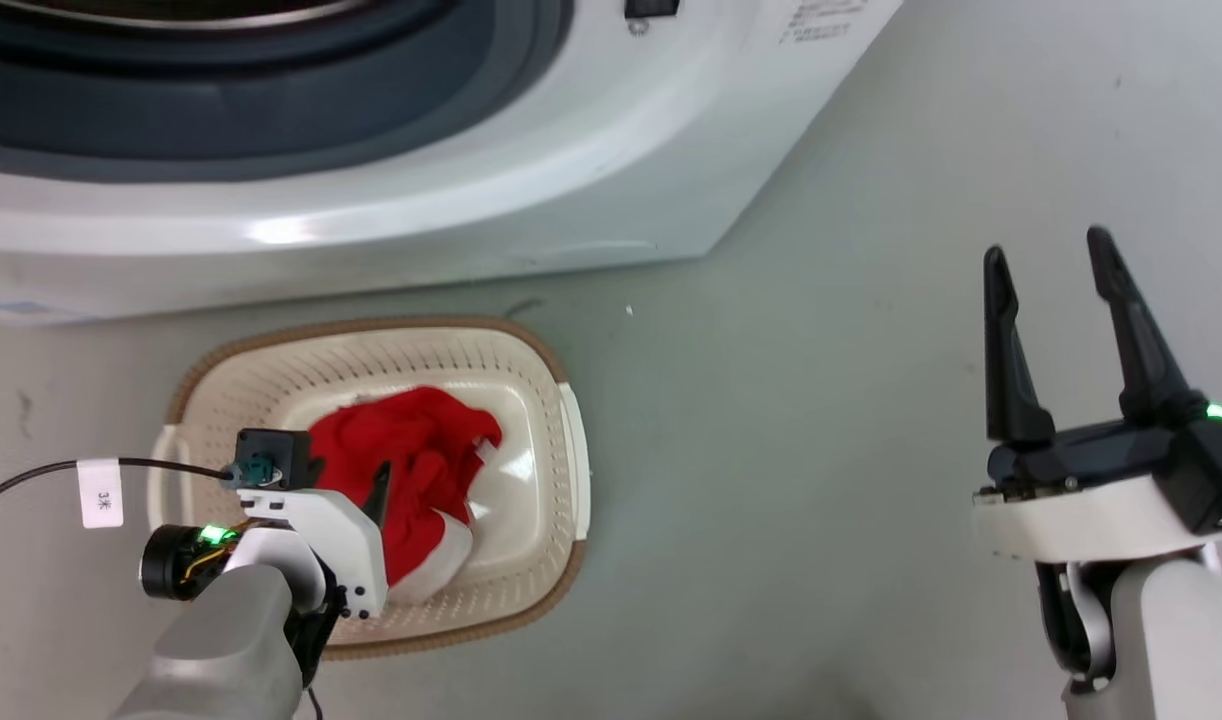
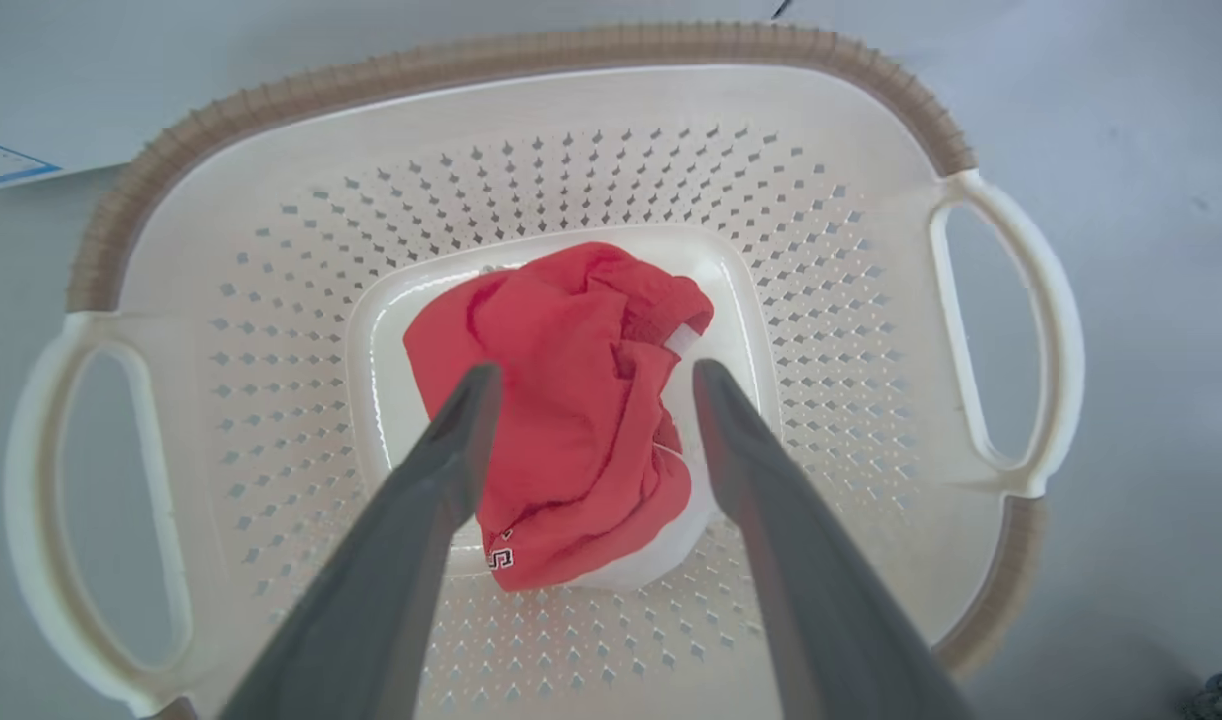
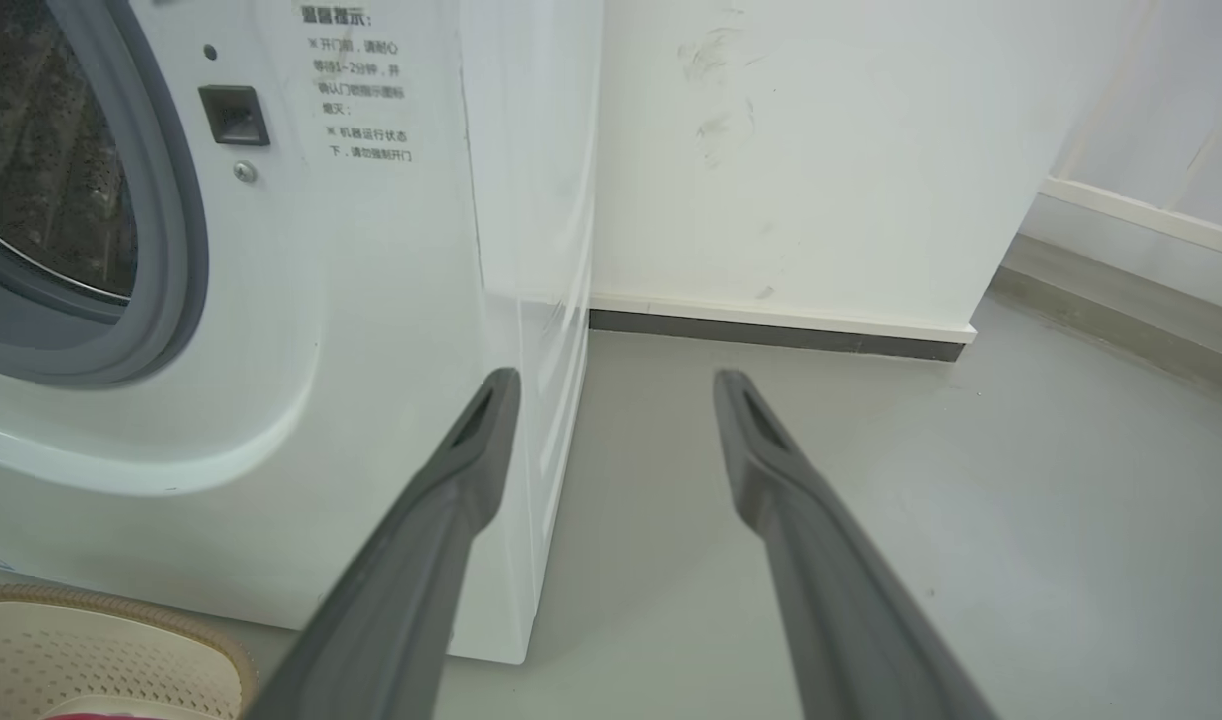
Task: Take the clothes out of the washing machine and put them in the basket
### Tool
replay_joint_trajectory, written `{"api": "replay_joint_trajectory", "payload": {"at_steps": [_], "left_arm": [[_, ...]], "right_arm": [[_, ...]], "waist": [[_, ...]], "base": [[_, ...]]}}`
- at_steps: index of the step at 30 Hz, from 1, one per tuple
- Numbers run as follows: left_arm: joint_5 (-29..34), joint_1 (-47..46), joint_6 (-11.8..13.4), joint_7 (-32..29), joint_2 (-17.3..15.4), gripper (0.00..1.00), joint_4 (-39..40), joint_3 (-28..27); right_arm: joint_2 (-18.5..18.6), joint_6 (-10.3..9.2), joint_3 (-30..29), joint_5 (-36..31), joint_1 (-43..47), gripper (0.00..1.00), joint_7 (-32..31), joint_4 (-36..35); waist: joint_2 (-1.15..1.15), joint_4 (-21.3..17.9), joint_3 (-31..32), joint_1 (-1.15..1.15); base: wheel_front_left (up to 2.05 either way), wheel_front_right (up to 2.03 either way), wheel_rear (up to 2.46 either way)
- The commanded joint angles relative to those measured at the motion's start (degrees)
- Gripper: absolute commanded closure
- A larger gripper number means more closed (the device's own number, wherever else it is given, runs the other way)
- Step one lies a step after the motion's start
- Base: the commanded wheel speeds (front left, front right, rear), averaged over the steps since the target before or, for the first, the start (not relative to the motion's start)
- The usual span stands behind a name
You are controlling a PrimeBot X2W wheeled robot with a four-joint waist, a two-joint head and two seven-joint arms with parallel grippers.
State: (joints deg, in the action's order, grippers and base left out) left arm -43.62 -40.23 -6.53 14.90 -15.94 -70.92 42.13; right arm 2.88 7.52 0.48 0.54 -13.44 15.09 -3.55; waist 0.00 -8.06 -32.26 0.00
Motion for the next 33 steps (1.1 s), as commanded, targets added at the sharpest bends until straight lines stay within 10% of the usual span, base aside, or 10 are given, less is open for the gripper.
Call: {"api": "replay_joint_trajectory", "payload": {"at_steps": [1, 20, 33], "left_arm": [[0.5, 1.2, 0.5, 0.4, -0.6, 0.0, 1.9, -0.8], [18.3, 17.8, 5.8, 0.3, -1.3, 0.0, 35.7, -23.2], [25.4, 4.8, 3.7, 0.3, -1.6, 0.0, 34.8, -30.5]], "right_arm": [[0.0, -0.05, -0.1, -0.4, 1.2, 0.0, 0.1, 0.3], [0.0, -0.05, 1.0, -1.4, 9.6, 0.0, 0.1, 2.1], [0.0, -0.06, 2.7, -0.4, 6.4, 0.0, 0.1, 0.7]], "waist": [[0.0, 1.7, 4.8, 0.0], [0.0, 4.0, 19.6, 0.0], [0.0, 0.1, 14.6, 0.0]], "base": [[0.0, 0.0, 0.0], [0.0, 0.0, 0.0], [0.0, 0.0, 0.0]]}}
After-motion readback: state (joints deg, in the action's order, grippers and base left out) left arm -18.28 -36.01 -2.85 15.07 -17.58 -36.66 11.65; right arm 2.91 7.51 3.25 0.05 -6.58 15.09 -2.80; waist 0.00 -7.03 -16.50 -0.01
